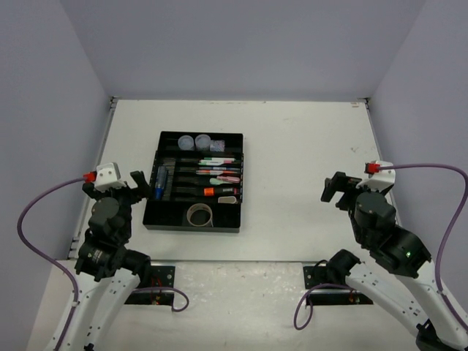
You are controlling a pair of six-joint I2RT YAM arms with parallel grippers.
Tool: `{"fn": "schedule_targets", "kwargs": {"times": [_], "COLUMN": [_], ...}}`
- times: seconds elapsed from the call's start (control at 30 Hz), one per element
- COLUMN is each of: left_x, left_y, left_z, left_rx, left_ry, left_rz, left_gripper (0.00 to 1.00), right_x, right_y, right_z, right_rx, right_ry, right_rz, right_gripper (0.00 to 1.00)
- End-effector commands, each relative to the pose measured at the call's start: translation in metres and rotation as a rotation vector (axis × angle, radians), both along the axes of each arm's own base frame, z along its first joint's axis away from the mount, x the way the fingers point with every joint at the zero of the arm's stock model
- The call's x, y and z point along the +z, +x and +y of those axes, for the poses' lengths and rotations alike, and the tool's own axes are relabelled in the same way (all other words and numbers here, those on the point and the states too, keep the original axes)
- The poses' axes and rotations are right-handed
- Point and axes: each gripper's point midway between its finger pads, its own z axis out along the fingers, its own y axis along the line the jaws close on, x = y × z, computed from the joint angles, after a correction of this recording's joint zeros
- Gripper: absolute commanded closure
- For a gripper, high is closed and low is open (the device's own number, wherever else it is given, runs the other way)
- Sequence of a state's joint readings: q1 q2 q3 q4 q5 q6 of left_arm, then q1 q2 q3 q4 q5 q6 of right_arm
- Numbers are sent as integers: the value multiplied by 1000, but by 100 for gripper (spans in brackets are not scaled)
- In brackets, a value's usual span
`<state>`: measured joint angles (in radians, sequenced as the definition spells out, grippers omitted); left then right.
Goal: Sort the stationery into containers
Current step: Reset both arms
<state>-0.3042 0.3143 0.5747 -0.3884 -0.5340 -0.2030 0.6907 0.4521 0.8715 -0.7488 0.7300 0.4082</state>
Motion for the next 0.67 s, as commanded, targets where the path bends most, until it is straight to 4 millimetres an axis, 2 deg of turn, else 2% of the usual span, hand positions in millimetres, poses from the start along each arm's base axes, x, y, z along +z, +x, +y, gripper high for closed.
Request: {"fn": "schedule_targets", "kwargs": {"times": [0.0,0.13,0.63], "left_x": [19,26,23], "left_y": [-2,-9,-8], "left_z": [3,3,5], "left_rx": [-11,-25,-11], "left_ry": [39,48,36], "left_rz": [-86,-128,-135], "left_gripper": [0,0,0], "right_x": [12,14,1], "right_y": [-2,-5,0], "right_z": [-11,-14,-8], "right_rx": [-75,-73,-79], "right_ry": [38,40,55], "right_rz": [-25,-36,-18], "right_gripper": [1,1,1]}}
